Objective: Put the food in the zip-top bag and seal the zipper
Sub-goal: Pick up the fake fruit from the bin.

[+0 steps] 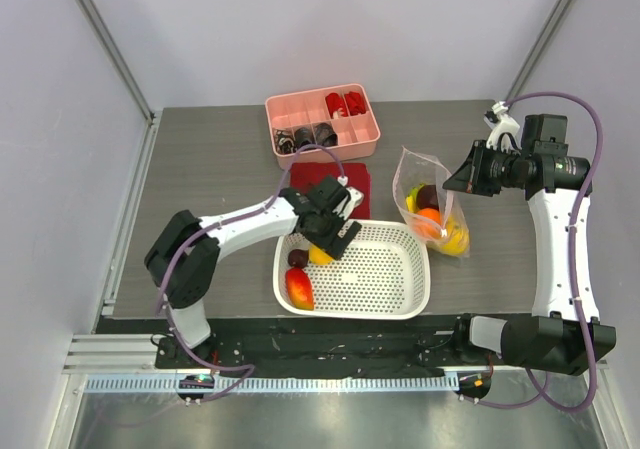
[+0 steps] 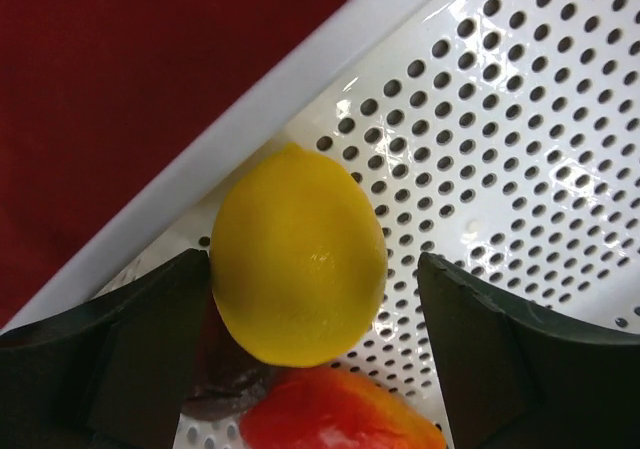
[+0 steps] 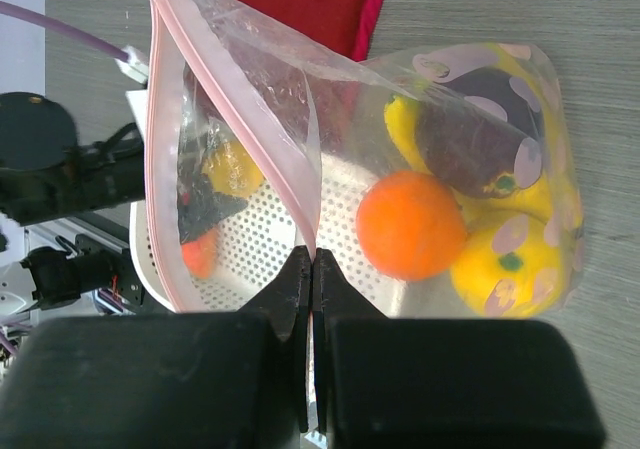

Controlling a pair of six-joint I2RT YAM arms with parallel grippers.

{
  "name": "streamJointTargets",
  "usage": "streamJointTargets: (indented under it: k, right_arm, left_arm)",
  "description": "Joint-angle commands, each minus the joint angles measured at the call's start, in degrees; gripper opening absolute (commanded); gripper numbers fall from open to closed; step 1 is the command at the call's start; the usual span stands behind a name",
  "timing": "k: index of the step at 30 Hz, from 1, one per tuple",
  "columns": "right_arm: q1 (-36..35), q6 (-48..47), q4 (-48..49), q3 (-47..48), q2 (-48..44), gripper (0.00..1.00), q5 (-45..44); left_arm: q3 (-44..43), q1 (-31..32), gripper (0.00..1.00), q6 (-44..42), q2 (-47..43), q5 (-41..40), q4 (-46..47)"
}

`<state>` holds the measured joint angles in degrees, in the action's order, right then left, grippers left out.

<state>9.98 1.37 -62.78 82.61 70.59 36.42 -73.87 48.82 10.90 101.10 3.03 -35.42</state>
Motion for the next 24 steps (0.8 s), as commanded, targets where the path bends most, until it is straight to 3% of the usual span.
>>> streamJointTargets:
  k: [1, 8, 12, 15, 19, 24]
  right_arm:
    - [0.31, -0.57, 0.73, 0.98, -0.80, 0.01, -0.83]
    - [0.31, -1.10, 0.29, 0.54, -1.42, 0.01, -1.27]
    - [0.31, -1.02, 0.47, -0.08, -1.50, 0.01, 0.05]
    - [0.31, -1.10, 0.65, -0.25, -1.59, 0.01, 0.66]
    - [0.31, -1.19, 0.65, -0.52, -2.12, 0.01, 1.02]
    - [0.31, -1.02, 0.91, -0.78, -2.30, 0.01, 1.81]
  left_arm:
    - [1.71, 1.28, 0.87, -1.05, 2.87, 0.58, 5.89]
    - [0.92, 1.54, 0.62, -0.43, 0.87, 2.07, 4.75]
    - [1.53, 1.46, 0.57, -3.59, -11.24, 4.97, 5.44]
    - [-0.66, 1.37, 0.56, -4.92, -15.57, 7.69, 4.84]
    - [-11.26, 1.37, 0.55, -4.32, -17.52, 9.89, 2.90]
    - [-25.95, 2.51, 0.57, -0.53, -11.29, 12.09, 5.01]
